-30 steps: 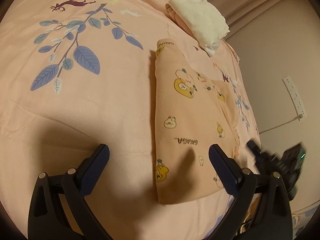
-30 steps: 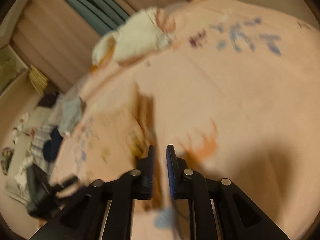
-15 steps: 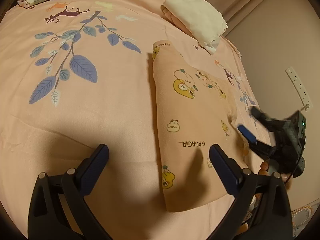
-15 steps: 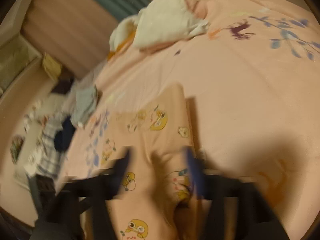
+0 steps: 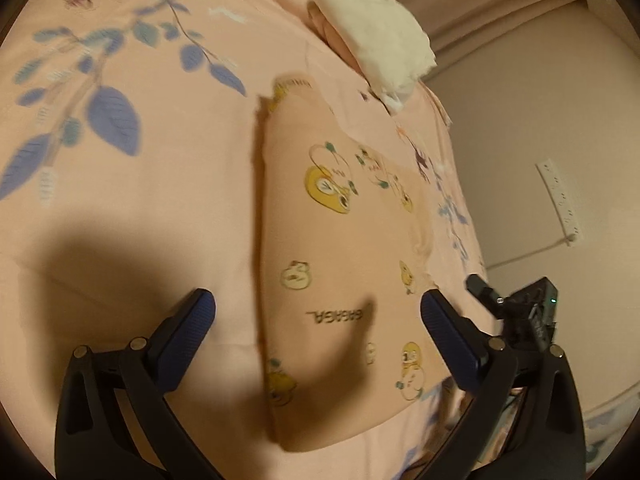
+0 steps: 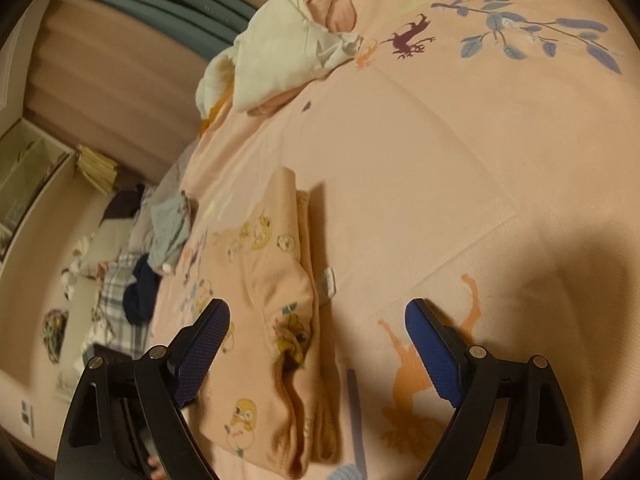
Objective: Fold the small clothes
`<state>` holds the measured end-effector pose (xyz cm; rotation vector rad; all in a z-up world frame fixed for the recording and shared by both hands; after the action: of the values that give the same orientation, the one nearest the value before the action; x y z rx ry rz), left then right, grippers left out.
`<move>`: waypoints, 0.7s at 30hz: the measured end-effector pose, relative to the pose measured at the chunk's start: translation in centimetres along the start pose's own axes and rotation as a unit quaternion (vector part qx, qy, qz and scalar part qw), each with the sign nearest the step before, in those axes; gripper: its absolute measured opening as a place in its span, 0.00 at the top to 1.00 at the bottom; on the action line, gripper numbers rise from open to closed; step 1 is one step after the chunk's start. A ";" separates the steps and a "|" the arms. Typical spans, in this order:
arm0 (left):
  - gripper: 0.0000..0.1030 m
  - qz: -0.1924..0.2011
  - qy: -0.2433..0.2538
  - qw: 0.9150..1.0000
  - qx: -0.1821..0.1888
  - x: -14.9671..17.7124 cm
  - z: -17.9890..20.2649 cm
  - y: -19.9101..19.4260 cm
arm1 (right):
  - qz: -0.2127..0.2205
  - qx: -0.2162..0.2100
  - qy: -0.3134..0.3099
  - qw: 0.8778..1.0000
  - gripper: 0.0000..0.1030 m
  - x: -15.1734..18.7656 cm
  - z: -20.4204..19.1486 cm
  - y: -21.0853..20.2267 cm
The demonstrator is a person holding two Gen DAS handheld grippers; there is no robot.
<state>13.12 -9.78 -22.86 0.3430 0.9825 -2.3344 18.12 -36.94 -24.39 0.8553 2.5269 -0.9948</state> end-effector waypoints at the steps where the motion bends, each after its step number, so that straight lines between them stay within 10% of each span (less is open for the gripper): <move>1: 0.01 -0.005 -0.002 1.000 0.008 -0.2 0.2 0.3 | -0.006 0.002 -0.004 1.000 0.13 0.1 0.0 0.1; 21: 0.01 -0.104 -0.037 0.988 0.107 -2.8 0.5 3.6 | -0.125 -0.071 0.014 0.989 0.08 0.4 -3.2 6.2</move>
<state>17.49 -11.01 -23.38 0.2450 0.7656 -2.6301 21.50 -30.91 -25.50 0.5239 2.7393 -0.8632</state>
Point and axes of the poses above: each gripper's, at about its wrist camera, not at the fingertips, and y roughly the way its jaws point, z to its right, x to its underside, the point moved 3 cm from there along y, roughly the way its jaws point, and after that the axes turned 6 degrees about z, right-handed, at the moved point
